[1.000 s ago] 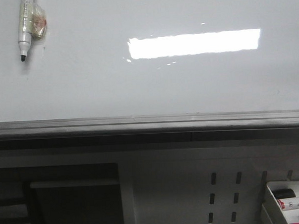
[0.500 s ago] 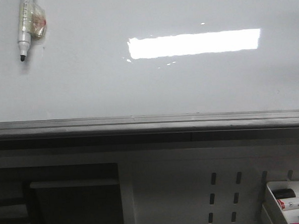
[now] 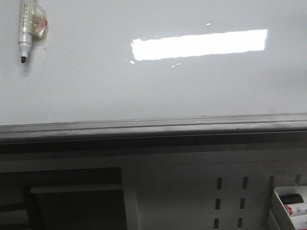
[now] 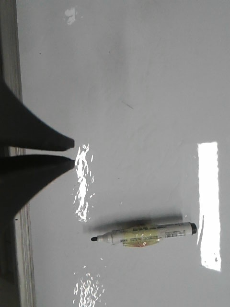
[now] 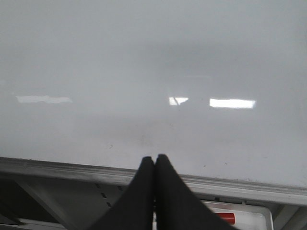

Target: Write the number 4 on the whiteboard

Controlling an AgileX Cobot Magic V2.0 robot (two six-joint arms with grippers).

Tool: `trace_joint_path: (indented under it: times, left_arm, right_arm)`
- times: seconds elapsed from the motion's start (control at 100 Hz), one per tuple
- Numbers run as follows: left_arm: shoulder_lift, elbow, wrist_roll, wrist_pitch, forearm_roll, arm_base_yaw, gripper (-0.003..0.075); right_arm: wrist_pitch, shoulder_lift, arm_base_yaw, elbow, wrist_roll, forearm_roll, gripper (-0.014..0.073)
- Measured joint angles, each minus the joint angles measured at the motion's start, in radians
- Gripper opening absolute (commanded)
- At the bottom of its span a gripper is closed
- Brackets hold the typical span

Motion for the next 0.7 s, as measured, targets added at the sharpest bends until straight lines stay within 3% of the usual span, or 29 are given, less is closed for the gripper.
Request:
trace_joint_path:
  times: [0.13,0.2,0.31,0.7]
  left_arm:
    - [0.0,0.0,0.0,0.0,0.035,0.0,0.0415]
    - [0.0,0.0,0.0,0.0,0.043,0.0,0.049]
    - [0.0,0.0,0.0,0.0,0.031,0.0,0.0497]
    - [0.0,0.0,0.0,-0.011,-0.023,0.0,0.0489]
  right_arm:
    - [-0.012,0.0,0.0,0.0,0.0,-0.002,0.0247]
    - [-0.025,0.0,0.0,0.0,0.0,-0.002,0.0384]
    - [-0.048,0.0,0.0,0.0,0.0,-0.002,0.0479]
    - [-0.062,0.0,0.0,0.0,0.0,-0.002,0.0478]
